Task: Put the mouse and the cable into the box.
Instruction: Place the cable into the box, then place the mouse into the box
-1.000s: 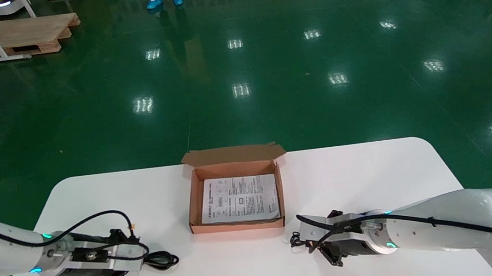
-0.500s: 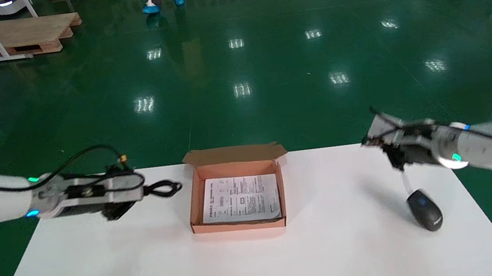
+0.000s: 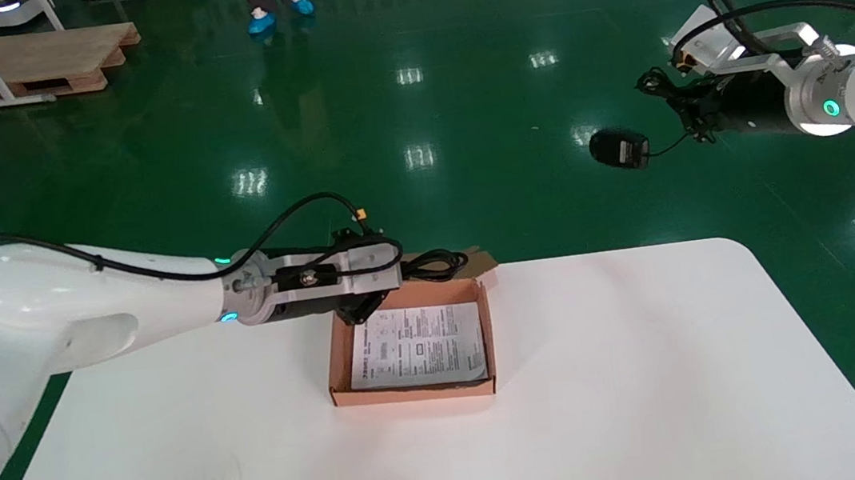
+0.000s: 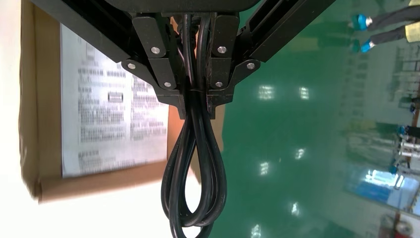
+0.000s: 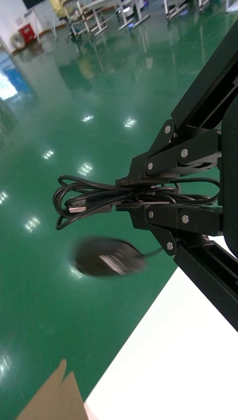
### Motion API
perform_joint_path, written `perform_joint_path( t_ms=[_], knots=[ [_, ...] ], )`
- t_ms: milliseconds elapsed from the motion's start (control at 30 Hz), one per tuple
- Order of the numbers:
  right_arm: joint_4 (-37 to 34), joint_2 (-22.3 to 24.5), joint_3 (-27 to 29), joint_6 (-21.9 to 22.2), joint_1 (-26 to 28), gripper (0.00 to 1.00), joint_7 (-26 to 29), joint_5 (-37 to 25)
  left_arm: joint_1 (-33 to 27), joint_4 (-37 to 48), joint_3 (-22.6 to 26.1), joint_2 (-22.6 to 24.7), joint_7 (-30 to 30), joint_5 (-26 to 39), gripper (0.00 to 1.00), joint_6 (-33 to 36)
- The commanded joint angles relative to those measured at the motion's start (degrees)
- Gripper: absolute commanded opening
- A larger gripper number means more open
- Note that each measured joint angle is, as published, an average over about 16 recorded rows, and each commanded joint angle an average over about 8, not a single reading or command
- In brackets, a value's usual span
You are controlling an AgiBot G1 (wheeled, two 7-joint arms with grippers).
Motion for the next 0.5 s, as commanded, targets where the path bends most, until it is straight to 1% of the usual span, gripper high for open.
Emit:
perform_joint_path(
  t_ms=[33, 300, 400, 500],
  knots=[
    [-0.4, -0.1, 0.2, 0.1, 0.6, 0.00, -0.1, 0.4, 0.0, 0.4, -0.2, 0.6, 0.2, -0.4, 0.00, -0.2],
    [0.3, 0.0, -0.2, -0.2, -0.6, 0.00, 0.1, -0.2, 0.4, -0.8, 0.3, -0.6, 0.5, 0.5, 0.00, -0.2],
    [0.3, 0.0, -0.2, -0.1, -0.6, 0.00, 0.1, -0.2, 1.8, -3.1, 0.7, -0.2, 2.9, 0.4, 0.00, -2.0],
    [0.3, 0.0, -0.2, -0.1, -0.6, 0.00, 0.1, -0.2, 4.7, -6.5, 1.4, 0.3, 7.4, -0.2, 0.00, -5.6]
  ],
)
